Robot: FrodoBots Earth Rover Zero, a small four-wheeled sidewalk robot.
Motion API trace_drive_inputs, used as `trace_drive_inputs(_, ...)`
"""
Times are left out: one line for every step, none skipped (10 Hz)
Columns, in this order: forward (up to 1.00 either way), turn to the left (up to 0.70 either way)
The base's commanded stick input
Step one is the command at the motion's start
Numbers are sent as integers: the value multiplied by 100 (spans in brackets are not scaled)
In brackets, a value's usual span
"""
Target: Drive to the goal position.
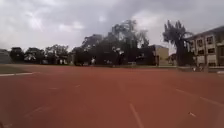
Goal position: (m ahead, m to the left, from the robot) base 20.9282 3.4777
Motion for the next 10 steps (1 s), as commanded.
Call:
trace_drive_inputs(45, 0)
trace_drive_inputs(45, 0)
trace_drive_inputs(45, 0)
trace_drive_inputs(45, 0)
trace_drive_inputs(45, 0)
trace_drive_inputs(45, 0)
trace_drive_inputs(45, 0)
trace_drive_inputs(45, 0)
trace_drive_inputs(45, 0)
trace_drive_inputs(45, 0)
